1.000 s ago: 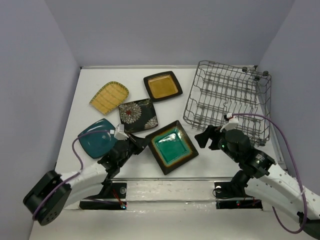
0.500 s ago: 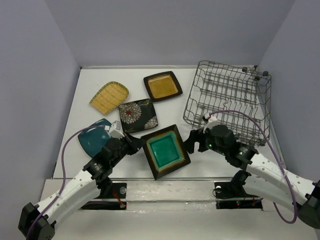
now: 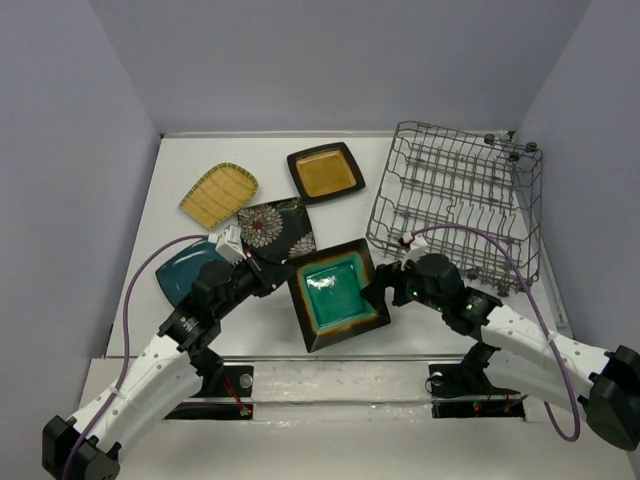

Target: Load the plates into the dish rack

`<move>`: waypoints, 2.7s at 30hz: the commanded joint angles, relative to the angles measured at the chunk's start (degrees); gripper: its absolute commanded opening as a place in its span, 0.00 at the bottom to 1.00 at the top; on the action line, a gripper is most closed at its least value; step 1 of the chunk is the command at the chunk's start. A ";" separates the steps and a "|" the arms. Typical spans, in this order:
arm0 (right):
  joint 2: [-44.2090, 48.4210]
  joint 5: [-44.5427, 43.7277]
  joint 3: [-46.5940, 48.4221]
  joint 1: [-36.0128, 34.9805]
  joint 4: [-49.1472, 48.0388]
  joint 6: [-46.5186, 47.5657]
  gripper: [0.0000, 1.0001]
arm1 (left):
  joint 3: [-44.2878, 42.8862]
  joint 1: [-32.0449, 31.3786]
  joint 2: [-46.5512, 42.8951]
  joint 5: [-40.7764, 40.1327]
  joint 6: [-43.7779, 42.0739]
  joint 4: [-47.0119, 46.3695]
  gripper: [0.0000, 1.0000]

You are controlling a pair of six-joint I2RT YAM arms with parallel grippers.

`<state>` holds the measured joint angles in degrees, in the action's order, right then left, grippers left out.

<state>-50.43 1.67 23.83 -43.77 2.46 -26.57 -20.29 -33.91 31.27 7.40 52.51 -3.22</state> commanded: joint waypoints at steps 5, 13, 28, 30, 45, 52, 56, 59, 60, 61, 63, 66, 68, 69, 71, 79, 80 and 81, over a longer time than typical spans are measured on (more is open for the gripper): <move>0.43 17.63 -2.39 1.41 -16.58 0.90 1.00 | -6.33 3.24 -0.51 14.39 7.25 -20.15 0.06; 2.79 20.65 -3.71 1.41 -22.58 0.20 0.89 | -9.67 3.24 2.83 20.81 5.76 -22.09 0.06; 5.43 27.77 -3.01 1.41 -27.94 -3.13 0.07 | -16.44 3.24 7.49 23.37 -6.98 -10.49 0.06; 5.87 27.51 -2.57 1.41 -28.12 -3.75 0.07 | -16.97 3.24 7.76 22.32 -8.47 -9.44 0.06; 10.18 4.16 11.57 1.41 -13.19 -7.71 0.07 | -29.97 3.24 8.90 1.57 -27.46 9.55 0.91; 10.62 -19.45 21.77 1.93 -7.21 -0.25 0.07 | -27.26 3.24 6.44 -2.92 -29.84 8.24 0.96; 8.16 -37.41 26.70 3.08 -5.18 8.10 0.07 | -23.65 3.32 6.35 -0.72 -29.22 6.30 0.96; 5.01 -44.90 28.89 8.41 -5.10 13.20 0.07 | -21.81 3.24 6.18 0.69 -29.66 5.25 0.96; 4.30 -44.22 29.77 11.31 -5.18 13.64 0.07 | -21.54 3.24 6.09 0.69 -30.09 5.25 0.96; 3.60 -43.60 30.13 17.60 -5.18 13.47 0.07 | -21.45 3.24 5.65 0.69 -30.71 5.51 0.96; 1.40 -41.41 30.74 24.40 -5.18 12.42 0.07 | -21.19 3.24 4.95 0.86 -31.24 5.60 0.96; -2.28 -40.88 31.01 35.22 -5.27 9.87 0.07 | -20.84 3.33 3.19 1.13 -31.77 5.60 0.96; -5.27 -40.70 30.40 41.36 -8.06 9.17 0.07 | -20.66 3.24 2.22 1.83 -32.03 5.60 0.96; -5.29 -40.70 30.05 43.48 -8.69 8.38 0.07 | -20.66 3.24 2.05 2.26 -32.03 5.60 0.96; -8.18 -39.82 28.39 48.22 -12.54 7.06 0.07 | -20.66 3.24 1.52 3.49 -32.12 5.42 0.96; -16.17 -35.87 23.80 54.58 -29.77 15.57 0.07 | -21.10 -0.54 -1.29 -1.86 -34.05 7.27 0.96; -16.97 -35.34 24.32 55.54 -30.14 16.36 0.07 | -21.10 -1.24 -1.38 -1.95 -34.14 7.27 0.96; -17.59 -34.38 24.59 56.15 -30.49 17.07 0.07 | -21.19 -1.59 -1.56 -2.04 -34.23 7.35 0.96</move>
<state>-67.68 -34.89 45.82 10.39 -4.56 -14.06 -41.10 -33.85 30.72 7.29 20.18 5.54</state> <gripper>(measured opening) 0.242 0.960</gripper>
